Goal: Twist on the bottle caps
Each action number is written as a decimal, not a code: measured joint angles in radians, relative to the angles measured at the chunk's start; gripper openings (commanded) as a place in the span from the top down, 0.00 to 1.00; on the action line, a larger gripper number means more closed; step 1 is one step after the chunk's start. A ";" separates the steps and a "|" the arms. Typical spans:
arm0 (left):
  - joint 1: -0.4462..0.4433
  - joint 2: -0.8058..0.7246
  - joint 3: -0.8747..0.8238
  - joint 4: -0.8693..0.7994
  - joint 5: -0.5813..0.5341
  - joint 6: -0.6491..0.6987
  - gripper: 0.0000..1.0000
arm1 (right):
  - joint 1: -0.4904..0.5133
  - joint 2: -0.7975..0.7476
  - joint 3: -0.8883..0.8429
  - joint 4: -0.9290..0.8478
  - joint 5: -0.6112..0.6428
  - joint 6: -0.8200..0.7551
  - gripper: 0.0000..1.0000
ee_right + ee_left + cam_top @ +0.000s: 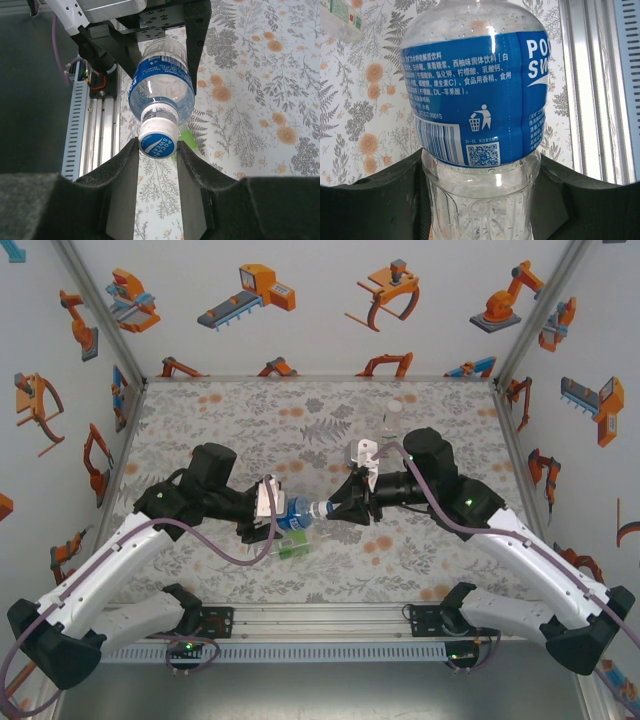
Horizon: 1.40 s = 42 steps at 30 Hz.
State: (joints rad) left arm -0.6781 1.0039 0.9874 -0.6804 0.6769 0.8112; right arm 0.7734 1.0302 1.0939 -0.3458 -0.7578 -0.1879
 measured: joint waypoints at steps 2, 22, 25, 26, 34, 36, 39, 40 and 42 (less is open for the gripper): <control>-0.003 0.000 0.000 -0.001 0.000 0.000 1.00 | 0.003 0.001 0.000 0.000 0.003 -0.001 0.98; -0.004 0.011 0.017 -0.044 -0.018 0.010 1.00 | 0.008 0.061 0.032 -0.030 -0.039 -0.096 1.00; -0.004 0.024 0.031 -0.055 -0.019 0.012 1.00 | 0.008 0.071 0.051 -0.047 -0.040 -0.122 1.00; -0.004 0.028 0.034 -0.056 -0.019 0.014 1.00 | 0.008 0.073 0.057 -0.053 -0.040 -0.132 1.00; -0.009 0.036 0.050 -0.088 -0.018 0.021 1.00 | 0.016 0.100 0.096 -0.108 -0.064 -0.211 1.00; -0.010 0.042 0.057 -0.100 -0.014 0.025 1.00 | 0.020 0.106 0.106 -0.127 -0.066 -0.239 1.00; -0.010 0.052 0.065 -0.105 -0.009 0.027 1.00 | 0.022 0.111 0.122 -0.148 -0.066 -0.280 1.00; -0.010 0.055 0.066 -0.105 -0.006 0.029 1.00 | 0.023 0.111 0.125 -0.153 -0.067 -0.289 1.00; -0.010 0.060 0.066 -0.106 -0.002 0.032 1.00 | 0.024 0.113 0.127 -0.159 -0.069 -0.305 1.00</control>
State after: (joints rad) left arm -0.6880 1.0641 1.0538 -0.7864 0.6754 0.8429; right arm 0.7975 1.1427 1.2209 -0.5045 -0.8268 -0.4927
